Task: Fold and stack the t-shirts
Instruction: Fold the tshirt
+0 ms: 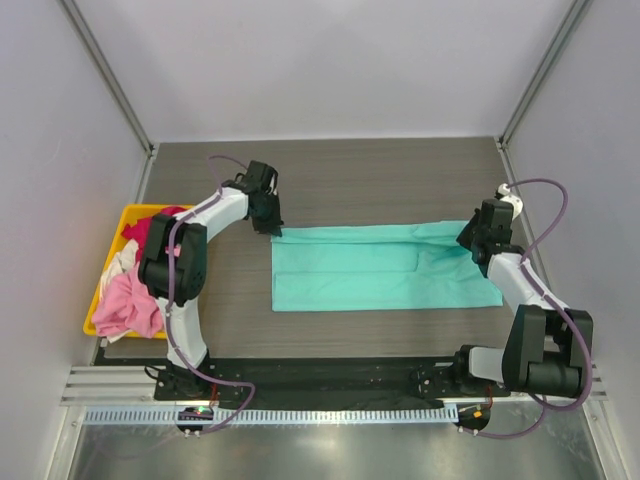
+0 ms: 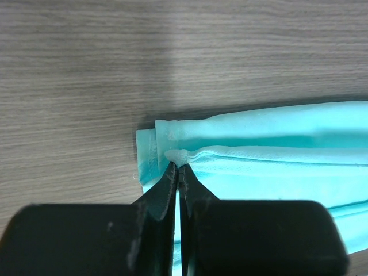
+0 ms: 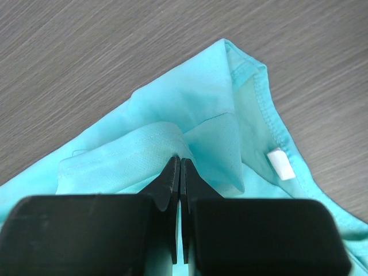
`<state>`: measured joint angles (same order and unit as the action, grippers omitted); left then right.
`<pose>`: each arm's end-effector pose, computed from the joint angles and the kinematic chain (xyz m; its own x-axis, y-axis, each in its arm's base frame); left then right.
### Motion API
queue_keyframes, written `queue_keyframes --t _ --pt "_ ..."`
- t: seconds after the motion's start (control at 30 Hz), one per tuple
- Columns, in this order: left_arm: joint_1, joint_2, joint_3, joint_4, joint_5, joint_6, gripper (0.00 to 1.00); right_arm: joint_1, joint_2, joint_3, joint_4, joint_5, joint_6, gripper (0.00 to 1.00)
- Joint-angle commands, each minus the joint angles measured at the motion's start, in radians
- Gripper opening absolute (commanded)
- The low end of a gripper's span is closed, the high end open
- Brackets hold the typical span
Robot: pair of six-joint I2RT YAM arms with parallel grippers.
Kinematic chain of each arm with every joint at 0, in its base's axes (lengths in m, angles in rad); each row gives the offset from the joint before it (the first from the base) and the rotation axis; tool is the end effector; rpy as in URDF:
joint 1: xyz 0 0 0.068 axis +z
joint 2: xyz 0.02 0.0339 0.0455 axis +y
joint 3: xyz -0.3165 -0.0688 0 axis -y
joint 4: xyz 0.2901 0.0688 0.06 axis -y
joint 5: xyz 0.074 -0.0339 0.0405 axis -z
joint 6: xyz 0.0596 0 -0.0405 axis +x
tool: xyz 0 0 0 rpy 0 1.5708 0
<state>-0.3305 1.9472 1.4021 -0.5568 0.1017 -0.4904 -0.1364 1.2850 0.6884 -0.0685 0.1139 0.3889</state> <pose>0.4480 -0.1601 0.1898 -0.9168 -0.1808 -0.3560 -0.0743 0.9533 -0.2927 0.3055 -0.0488 0.2216 -0.4809 0.4463 -0.7547 0.4388 0.8677 0.2334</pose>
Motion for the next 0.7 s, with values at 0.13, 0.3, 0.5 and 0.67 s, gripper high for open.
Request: queue_keyframes --t 0.13,0.3,0.5,0.67 --pt "-0.019 -0.070 -0.008 0.024 -0.042 -0.025 0.00 0.000 -0.069 -0.012 0.024 0.096 0.034 0.01" --pt "-0.030 -0.076 0.002 0.017 -0.049 -0.053 0.00 0.000 -0.073 0.010 -0.014 0.092 0.045 0.01" --pt "-0.030 -0.087 -0.035 0.015 -0.053 -0.069 0.00 0.000 -0.116 -0.006 -0.053 0.095 0.067 0.01" --pt "-0.041 -0.099 -0.071 0.021 -0.054 -0.077 0.00 0.000 -0.128 -0.050 -0.102 0.115 0.145 0.02"
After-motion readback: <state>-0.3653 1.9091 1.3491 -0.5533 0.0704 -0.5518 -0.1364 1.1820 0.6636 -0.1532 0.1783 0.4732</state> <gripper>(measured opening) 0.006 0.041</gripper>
